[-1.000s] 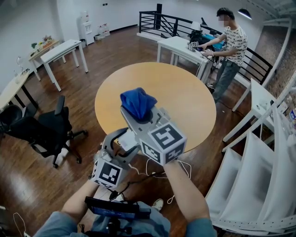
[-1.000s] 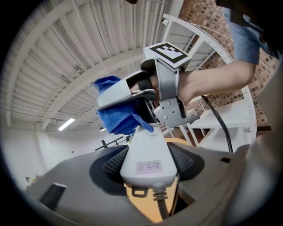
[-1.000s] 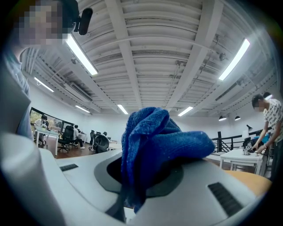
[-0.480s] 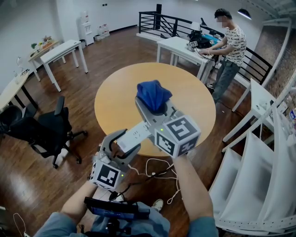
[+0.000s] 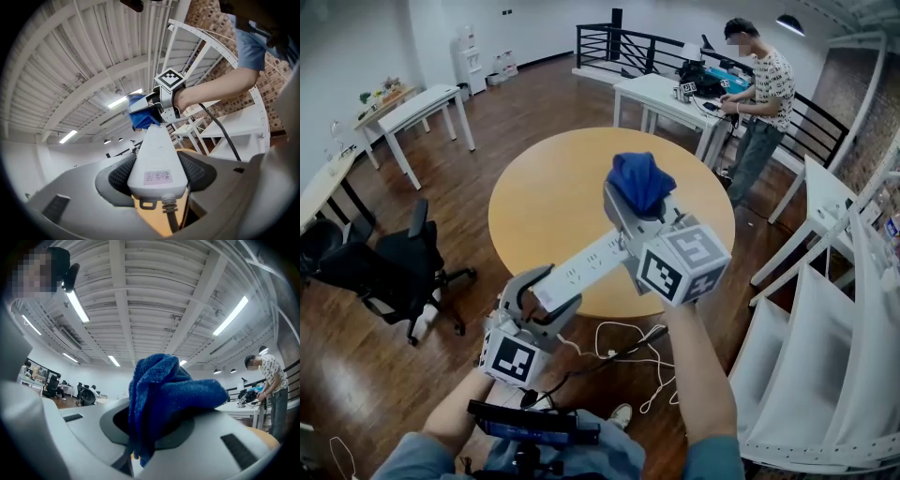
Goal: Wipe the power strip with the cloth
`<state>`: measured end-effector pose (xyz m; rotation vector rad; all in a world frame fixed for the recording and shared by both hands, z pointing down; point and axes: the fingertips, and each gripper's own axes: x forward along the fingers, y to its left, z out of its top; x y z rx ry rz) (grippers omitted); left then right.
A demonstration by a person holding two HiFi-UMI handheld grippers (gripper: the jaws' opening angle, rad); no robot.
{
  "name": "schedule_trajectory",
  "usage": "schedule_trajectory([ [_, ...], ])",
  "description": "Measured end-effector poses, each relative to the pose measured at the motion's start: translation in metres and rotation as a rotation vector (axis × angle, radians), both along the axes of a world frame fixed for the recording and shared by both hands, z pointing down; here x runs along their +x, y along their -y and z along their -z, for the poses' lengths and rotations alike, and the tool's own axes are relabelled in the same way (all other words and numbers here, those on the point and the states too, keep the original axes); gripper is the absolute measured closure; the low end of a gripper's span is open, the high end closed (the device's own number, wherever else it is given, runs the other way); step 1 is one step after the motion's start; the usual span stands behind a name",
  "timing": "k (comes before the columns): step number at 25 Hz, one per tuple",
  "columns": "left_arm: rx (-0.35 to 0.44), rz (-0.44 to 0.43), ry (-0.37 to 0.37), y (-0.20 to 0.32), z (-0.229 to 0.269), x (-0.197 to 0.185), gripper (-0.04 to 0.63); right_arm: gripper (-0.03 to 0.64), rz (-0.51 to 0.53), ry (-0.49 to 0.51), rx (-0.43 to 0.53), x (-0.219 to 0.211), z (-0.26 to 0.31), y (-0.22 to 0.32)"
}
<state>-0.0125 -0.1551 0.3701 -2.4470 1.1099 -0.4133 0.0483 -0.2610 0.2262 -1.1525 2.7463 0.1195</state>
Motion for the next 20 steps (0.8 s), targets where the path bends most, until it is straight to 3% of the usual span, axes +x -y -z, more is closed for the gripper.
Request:
schedule_trajectory([
  [13, 0.003, 0.004, -0.002, 0.005, 0.000, 0.000, 0.307, 0.552, -0.062, 0.028, -0.020, 0.029, -0.004, 0.012],
  [20, -0.026, 0.030, -0.047, 0.010, 0.001, -0.007, 0.308, 0.552, -0.066, 0.043, -0.027, 0.034, -0.010, 0.008],
])
